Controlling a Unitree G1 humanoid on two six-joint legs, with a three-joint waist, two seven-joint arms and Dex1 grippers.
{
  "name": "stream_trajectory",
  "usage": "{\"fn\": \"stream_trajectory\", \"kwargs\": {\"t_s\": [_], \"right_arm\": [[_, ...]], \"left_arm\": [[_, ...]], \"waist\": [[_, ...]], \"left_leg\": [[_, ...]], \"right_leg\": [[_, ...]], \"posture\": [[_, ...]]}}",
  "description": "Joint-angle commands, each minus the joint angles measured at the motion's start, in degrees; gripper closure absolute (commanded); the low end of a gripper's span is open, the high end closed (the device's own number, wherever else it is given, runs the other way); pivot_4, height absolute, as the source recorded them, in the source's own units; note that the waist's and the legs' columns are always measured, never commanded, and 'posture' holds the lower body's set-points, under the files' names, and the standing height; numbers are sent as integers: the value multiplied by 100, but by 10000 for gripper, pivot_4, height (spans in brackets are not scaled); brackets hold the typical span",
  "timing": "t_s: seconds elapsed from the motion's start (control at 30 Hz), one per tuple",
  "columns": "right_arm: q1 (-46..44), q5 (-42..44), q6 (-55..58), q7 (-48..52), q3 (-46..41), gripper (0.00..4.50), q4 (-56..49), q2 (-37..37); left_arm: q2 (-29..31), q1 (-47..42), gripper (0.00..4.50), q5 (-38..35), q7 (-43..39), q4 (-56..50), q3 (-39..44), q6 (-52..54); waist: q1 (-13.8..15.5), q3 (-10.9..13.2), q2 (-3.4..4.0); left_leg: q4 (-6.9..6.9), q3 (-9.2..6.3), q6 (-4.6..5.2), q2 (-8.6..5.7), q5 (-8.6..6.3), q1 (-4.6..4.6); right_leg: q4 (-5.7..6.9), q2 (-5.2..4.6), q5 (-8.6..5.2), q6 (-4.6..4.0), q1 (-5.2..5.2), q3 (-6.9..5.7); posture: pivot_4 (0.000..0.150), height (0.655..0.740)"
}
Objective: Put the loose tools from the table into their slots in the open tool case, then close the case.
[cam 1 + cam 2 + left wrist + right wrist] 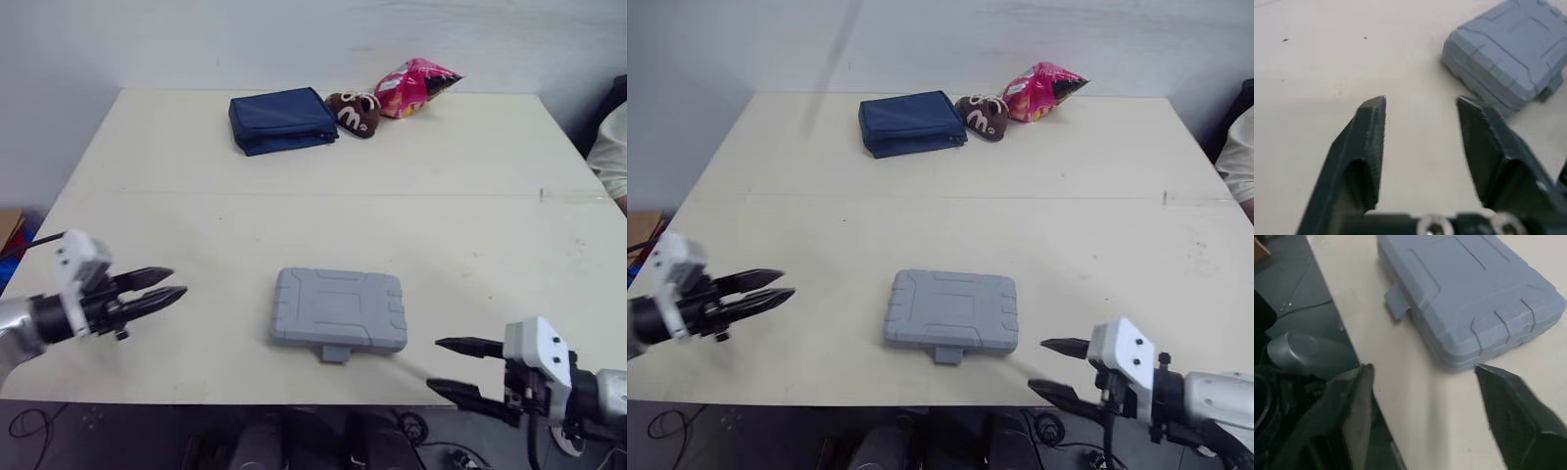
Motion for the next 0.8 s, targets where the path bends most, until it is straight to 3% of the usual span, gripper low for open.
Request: {"fn": "stream_trajectory", "kwargs": {"t_s": [0.03,0.07,0.1,0.13,0.3,0.47,0.6,0.8], "right_arm": [[-194,37,320,-23,318,31700,-164,7],[-329,-13,395,-69,500,36566,-168,31],[-431,-56,450,-103,626,41964,-169,56],[-567,-160,520,-172,841,44039,-137,86],[-1346,-861,622,-358,1886,44039,178,310],[-1961,-1324,690,-524,2405,44039,568,602],[-2243,-1550,664,-643,2411,44039,836,787],[-2700,-2125,396,-1097,2239,44039,1430,1208]], "left_arm": [[-93,-680,38972,548,19,429,-701,-290],[-229,-1087,43983,780,45,648,-1054,-394],[-329,-1374,45000,954,51,811,-1299,-476],[-525,-1805,45000,1200,76,1048,-1668,-559],[-1579,-3320,45000,2078,-84,2419,-2815,-1171],[-2178,-3902,45000,2503,-413,3272,-3245,-1663],[-2355,-3985,45000,2679,-834,3442,-3516,-1762],[-2152,-3636,45000,2659,-1432,2759,-3675,-1543]], "waist": [[-17,0,0],[-18,0,0],[-15,2,-6],[-11,3,-8],[7,5,-28],[-44,1,-36],[-43,2,-36],[-41,2,-35]], "left_leg": [[0,3,1,0,0,-4],[-1,8,2,2,1,-6],[-3,11,2,1,0,-3],[2,13,3,1,0,-7],[25,25,21,-4,13,-9],[23,51,21,5,16,-4],[23,58,16,11,18,-8],[31,60,19,10,19,-4]], "right_leg": [[-1,2,0,1,-2,-1],[4,7,2,4,-2,0],[3,14,2,7,1,-1],[4,28,3,10,-1,-2],[-6,67,29,58,3,8],[16,69,31,61,-13,25],[22,79,30,59,-23,16],[24,71,30,58,-22,31]], "posture": [[1500,7400],[1500,7400],[1500,7400],[1500,7400],[1500,7400],[1500,7400],[1500,7400],[1500,7400]]}}
